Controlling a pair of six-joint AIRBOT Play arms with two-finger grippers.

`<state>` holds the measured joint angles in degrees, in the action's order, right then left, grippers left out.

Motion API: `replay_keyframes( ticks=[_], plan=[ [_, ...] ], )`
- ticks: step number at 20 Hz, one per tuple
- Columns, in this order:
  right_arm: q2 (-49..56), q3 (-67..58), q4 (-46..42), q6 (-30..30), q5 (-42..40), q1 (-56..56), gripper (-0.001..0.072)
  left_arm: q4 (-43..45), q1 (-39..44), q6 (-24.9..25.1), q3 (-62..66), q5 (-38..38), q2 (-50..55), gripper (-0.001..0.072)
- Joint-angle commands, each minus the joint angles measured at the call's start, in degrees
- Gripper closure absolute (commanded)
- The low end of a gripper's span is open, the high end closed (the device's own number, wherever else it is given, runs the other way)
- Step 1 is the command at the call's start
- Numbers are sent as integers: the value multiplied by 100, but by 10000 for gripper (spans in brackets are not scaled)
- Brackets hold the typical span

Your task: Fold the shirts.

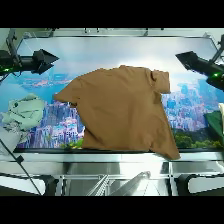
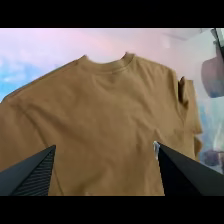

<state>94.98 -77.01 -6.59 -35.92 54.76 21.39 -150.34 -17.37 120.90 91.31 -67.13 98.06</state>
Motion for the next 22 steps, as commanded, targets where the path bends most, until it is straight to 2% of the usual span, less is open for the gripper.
replay_keyframes(
  ticks=[1,4,7,10,13,16,17,18,19,20,21,22],
  plan=[
    [-157,59,-1322,-1279,1510,673,392,820,-264,-446,310,-586,483,-10],
    [-861,1058,-1956,-1810,2186,975,411,1637,-52,-555,544,-636,848,-10],
    [-2098,2597,-2312,-2481,2120,1043,412,2441,363,-654,994,-297,1224,-9],
    [-3467,3934,-2476,-3158,1912,1060,412,3504,852,-850,1725,-433,1834,-10],
    [-4586,4553,-3460,-4293,1930,1080,412,3615,1093,-852,2319,-549,2385,-10],
    [-5606,4739,-4111,-5084,2218,1078,404,3637,1115,-938,2608,-546,2756,-10],
    [-5866,4739,-4328,-5327,2380,1078,344,3633,1115,-938,2577,-555,2804,-9],
    [-6098,4739,-4572,-5643,2577,1078,246,3633,1115,-938,2479,-551,2800,16],
    [-6275,4739,-4826,-5858,2767,1078,224,3633,1115,-935,2444,-616,2800,194],
    [-6380,4741,-5082,-6039,2959,1078,223,3633,1115,-931,2444,-678,2798,419],
    [-6424,4745,-5348,-6218,3180,1078,223,3626,1115,-931,2461,-778,2793,597],
    [-6426,4756,-5598,-6356,3390,1078,193,3626,1115,-876,2509,-922,2793,646]
  ],
)
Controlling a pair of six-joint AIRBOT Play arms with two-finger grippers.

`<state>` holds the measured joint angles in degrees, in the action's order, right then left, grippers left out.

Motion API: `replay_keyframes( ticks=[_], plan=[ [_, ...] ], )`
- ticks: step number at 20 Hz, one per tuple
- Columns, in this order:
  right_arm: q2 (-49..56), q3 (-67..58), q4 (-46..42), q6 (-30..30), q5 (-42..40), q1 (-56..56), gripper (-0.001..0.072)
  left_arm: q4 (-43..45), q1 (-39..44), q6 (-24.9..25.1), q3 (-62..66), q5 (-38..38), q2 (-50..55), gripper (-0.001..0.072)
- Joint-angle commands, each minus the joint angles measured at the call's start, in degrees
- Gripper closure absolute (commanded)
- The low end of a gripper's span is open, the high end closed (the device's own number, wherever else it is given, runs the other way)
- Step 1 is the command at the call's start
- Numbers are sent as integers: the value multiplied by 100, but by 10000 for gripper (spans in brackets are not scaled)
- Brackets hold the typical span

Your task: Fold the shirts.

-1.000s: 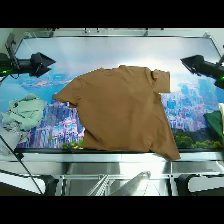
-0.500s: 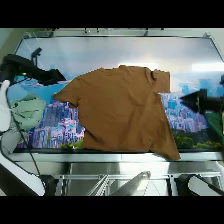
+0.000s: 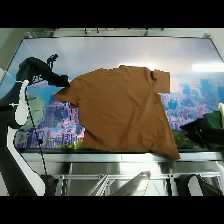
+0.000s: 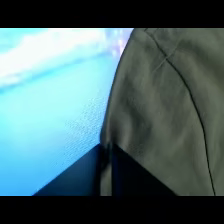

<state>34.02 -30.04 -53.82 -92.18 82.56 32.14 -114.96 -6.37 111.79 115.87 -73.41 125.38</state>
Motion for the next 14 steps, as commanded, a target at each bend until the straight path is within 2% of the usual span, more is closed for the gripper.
replay_keyframes(
  ticks=[1,2,7,8,14],
  plan=[
    [-328,87,-1032,-754,706,2,177,83,15,68,90,-389,55,651],
    [-328,140,-1115,-769,706,2,178,68,15,72,103,-435,28,687],
    [227,914,-1174,-820,619,2,178,-573,-98,94,101,-518,-57,687],
    [420,1054,-1130,-807,498,-4,218,-627,-118,92,101,-553,-57,687],
    [1113,1239,-1156,-767,-275,-35,214,-636,-267,92,101,-861,-57,687]
  ],
)
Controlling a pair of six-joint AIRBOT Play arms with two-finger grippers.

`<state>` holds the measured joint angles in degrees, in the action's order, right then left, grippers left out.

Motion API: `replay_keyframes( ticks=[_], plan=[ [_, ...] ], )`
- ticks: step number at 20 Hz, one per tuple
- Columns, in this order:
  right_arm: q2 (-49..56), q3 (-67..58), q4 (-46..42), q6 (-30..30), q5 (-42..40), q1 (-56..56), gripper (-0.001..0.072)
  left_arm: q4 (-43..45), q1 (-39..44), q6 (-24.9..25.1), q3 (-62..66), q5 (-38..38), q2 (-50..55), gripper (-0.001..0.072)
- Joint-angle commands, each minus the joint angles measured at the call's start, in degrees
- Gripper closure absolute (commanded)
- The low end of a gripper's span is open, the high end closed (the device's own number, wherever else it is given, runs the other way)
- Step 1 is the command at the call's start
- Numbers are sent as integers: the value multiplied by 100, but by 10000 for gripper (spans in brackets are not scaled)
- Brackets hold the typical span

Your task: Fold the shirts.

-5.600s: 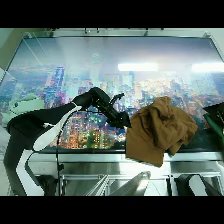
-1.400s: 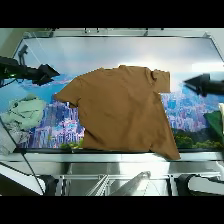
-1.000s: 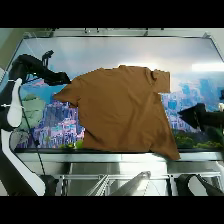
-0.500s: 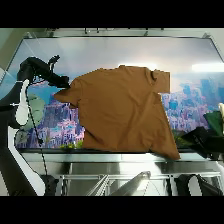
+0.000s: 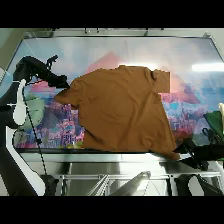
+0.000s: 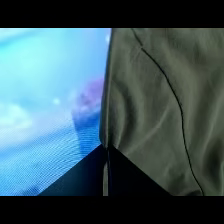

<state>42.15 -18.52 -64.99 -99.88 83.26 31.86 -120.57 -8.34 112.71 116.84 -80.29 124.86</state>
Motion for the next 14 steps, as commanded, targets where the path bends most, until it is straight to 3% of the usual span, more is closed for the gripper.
replay_keyframes(
  ticks=[1,8,9,10,11,13,14],
  plan=[
    [448,87,-39,4,-426,-7,207,-72,-85,0,4,-227,-4,687],
    [1526,92,59,262,-1110,-352,212,-72,-157,-2,4,-339,-4,687],
    [1609,92,122,330,-1294,-498,305,-70,-164,-2,4,-369,-4,687],
    [1663,92,256,455,-1471,-645,508,-70,-168,-2,4,-404,-4,687],
    [1685,85,435,612,-1611,-765,608,-70,-179,-2,2,-490,-4,687],
    [1679,-101,675,944,-1751,-798,696,-153,-254,-33,2,-824,-20,688],
    [1681,-348,669,1001,-1840,-765,694,-295,-315,-33,-83,-1008,-96,688]
  ],
)
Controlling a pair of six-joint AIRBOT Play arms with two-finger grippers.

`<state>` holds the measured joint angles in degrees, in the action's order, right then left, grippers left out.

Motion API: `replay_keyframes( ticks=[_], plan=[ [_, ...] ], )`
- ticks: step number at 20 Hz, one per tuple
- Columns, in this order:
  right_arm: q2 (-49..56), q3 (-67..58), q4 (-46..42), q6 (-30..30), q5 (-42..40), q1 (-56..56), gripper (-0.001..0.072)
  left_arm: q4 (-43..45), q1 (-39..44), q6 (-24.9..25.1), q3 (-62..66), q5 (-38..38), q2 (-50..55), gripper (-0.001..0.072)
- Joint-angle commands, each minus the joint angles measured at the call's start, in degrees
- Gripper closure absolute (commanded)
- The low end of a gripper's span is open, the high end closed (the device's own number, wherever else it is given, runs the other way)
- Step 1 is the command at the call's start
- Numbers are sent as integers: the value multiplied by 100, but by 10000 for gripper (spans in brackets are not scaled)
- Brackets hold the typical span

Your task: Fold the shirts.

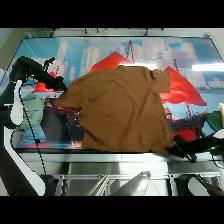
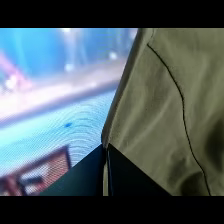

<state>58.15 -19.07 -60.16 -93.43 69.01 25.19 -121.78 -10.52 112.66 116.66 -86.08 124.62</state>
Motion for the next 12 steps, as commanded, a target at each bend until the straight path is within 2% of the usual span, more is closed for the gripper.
replay_keyframes(
  ticks=[1,4,6,9,12],
  plan=[
    [83,-599,170,369,-560,-35,694,-398,-175,-28,-291,-540,-245,689],
    [592,-1919,127,389,-1097,203,694,-573,-409,-131,-1499,-599,-1156,688],
    [1668,-3077,162,570,-1152,203,694,-531,-531,-243,-2500,-608,-1886,688],
    [3565,-4833,776,977,-1047,-22,694,-531,-562,-586,-4109,-555,-2949,689],
    [5213,-6747,1244,992,-905,-402,694,-542,-315,-966,-5897,-225,-3904,688]
  ],
)
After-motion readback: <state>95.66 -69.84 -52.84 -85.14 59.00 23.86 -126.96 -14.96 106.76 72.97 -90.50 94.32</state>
